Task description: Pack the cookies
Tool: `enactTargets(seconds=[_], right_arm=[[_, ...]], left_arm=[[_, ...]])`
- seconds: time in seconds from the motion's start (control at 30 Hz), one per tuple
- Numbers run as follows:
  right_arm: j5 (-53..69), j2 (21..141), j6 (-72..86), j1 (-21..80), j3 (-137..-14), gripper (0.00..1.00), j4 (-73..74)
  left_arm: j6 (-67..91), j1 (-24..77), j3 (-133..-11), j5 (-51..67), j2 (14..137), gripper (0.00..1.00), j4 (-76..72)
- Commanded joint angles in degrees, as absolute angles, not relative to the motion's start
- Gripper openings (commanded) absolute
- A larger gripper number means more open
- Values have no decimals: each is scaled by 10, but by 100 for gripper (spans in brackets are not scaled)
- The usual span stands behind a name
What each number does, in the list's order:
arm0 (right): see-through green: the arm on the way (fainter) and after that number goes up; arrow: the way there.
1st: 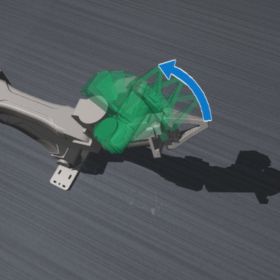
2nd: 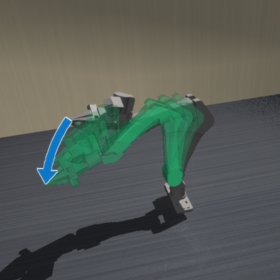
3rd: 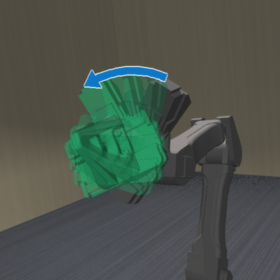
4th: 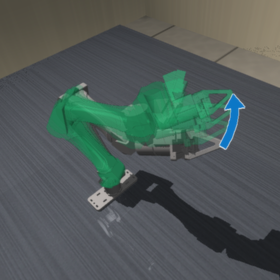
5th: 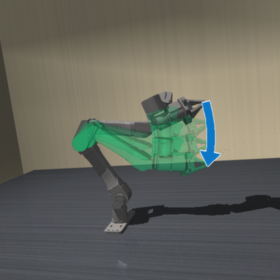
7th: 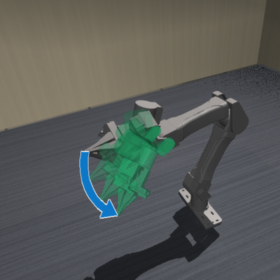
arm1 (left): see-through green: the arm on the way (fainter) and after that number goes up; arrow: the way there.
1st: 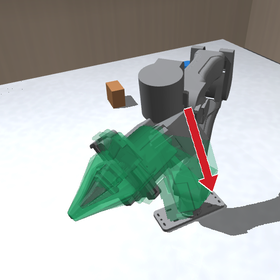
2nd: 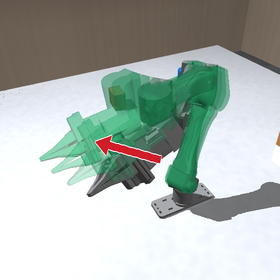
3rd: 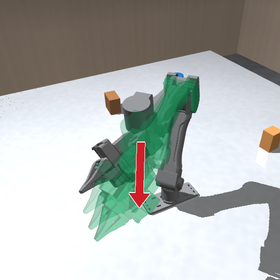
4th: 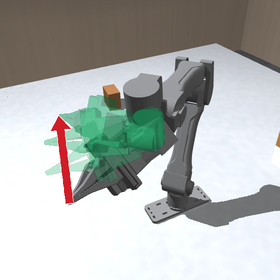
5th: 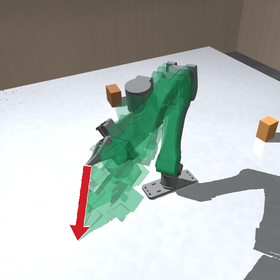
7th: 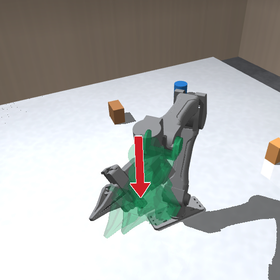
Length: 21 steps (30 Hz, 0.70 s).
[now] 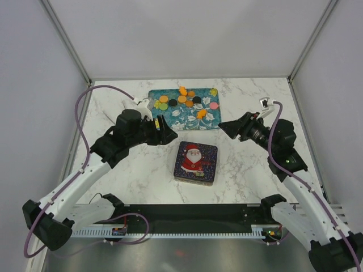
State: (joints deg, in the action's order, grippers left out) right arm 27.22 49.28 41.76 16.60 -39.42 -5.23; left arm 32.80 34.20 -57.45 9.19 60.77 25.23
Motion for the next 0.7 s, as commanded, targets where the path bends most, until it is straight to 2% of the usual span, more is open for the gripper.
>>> enactTargets(seconds=[0.0, 0.07, 0.1, 0.17, 0.4, 0.67], right_arm=[[196, 447, 345, 164, -429, 69, 139], [164, 424, 328, 164, -446, 73, 168], [150, 417, 323, 164, -451, 87, 192], [121, 392, 314, 164, -461, 98, 205], [27, 367, 282, 164, -491, 98, 278], [-9, 377, 266, 163, -497, 98, 297]], left_arm=[[287, 344, -559, 98, 564, 75, 277], [278, 344, -548, 96, 547, 75, 281], [276, 344, -541, 88, 527, 75, 287], [266, 344, -534, 85, 509, 75, 294], [249, 344, -517, 71, 446, 76, 325], [248, 344, -502, 83, 428, 76, 327]])
